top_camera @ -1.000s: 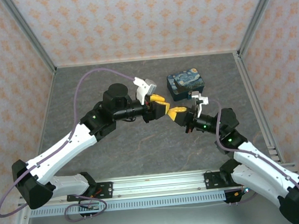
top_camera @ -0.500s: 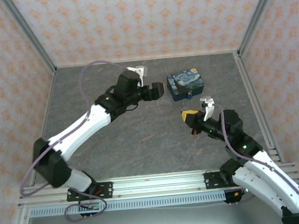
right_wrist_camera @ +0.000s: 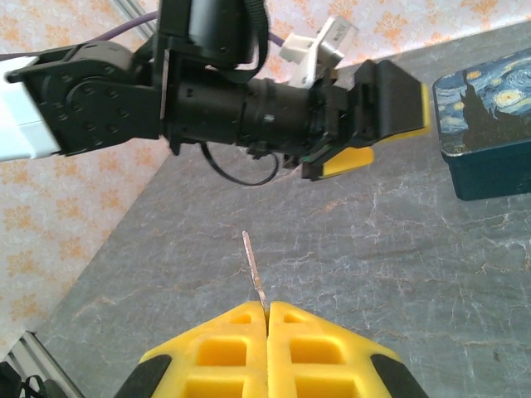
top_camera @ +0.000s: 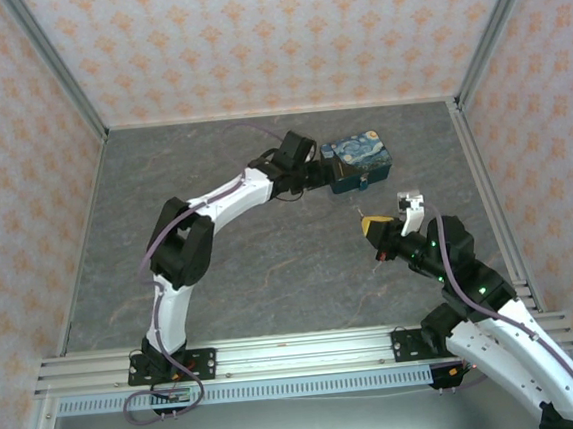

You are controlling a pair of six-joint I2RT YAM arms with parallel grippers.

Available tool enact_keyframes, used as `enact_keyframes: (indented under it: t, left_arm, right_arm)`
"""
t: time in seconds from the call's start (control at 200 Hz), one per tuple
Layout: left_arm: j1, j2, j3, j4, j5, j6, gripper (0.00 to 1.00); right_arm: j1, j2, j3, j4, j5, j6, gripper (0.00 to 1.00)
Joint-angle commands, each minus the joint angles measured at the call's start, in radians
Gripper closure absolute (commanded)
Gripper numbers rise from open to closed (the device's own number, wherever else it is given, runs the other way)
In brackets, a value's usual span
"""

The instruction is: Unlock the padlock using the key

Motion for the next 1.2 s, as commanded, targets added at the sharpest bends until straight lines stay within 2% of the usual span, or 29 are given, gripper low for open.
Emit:
enact_keyframes:
  t: [0.0, 0.165, 0.44, 0.681, 1.196]
  left_arm:
    - [-0.008, 0.064, 0.077, 0.007, 0.026, -0.05, 0.14]
    - [-0.006, 0.15, 0.154, 0.002, 0.005, -0.05, 0.14]
    - [-0.004, 0.179, 0.141, -0.035, -0.057, -0.041, 0.15]
    - [0.005, 0.145, 0.014, -0.03, -0.096, -0.029, 0.15]
    - [0.043, -0.091, -0.324, 0.005, -0.192, 0.006, 0.14]
  right_arm:
    - [0.006, -0.01, 0.013, -0.008, 0.005, 0.042, 1.0]
    - [0.006, -0.012, -0.002, -0.004, -0.008, 0.064, 1.0]
    - [0.006, -0.013, -0.006, -0.015, 0.005, 0.067, 1.0]
    - [0.007, -0.01, -0.003, -0.013, 0.007, 0.073, 1.0]
    - [0.006, 0.026, -0.011, 0.006, -0.011, 0.078, 1.0]
